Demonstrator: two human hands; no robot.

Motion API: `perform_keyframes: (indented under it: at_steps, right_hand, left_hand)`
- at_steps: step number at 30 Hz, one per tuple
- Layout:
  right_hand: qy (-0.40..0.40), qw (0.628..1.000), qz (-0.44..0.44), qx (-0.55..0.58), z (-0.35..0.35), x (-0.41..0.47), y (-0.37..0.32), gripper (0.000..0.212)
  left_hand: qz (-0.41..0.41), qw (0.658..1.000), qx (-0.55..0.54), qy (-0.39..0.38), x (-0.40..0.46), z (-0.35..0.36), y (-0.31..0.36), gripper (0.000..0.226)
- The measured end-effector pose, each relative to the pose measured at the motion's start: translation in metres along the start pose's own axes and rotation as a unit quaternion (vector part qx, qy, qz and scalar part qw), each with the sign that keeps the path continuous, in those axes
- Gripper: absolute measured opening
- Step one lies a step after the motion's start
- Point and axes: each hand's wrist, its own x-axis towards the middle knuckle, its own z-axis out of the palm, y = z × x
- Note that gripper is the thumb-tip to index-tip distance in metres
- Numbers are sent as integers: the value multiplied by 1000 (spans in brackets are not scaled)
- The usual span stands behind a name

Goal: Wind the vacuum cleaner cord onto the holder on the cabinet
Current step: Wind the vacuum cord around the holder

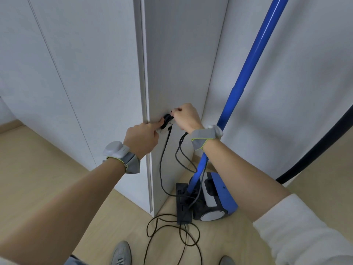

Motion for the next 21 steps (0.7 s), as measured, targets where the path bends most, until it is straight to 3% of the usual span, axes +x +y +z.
perform_keyframes:
  at_steps: [7, 14, 21]
  right_hand:
    - [51, 995, -81, -35, 15, -40, -3, 28]
    - [1, 997, -41, 64, 38, -53, 9, 26]
    - [7, 994, -18, 111, 53, -72, 19, 38]
  left_hand:
    - [-24, 999, -32, 19, 3, -5, -1, 46]
    - [-11, 999, -42, 31, 3, -9, 0, 37]
    - [-2, 997, -53, -53, 2, -12, 2, 62]
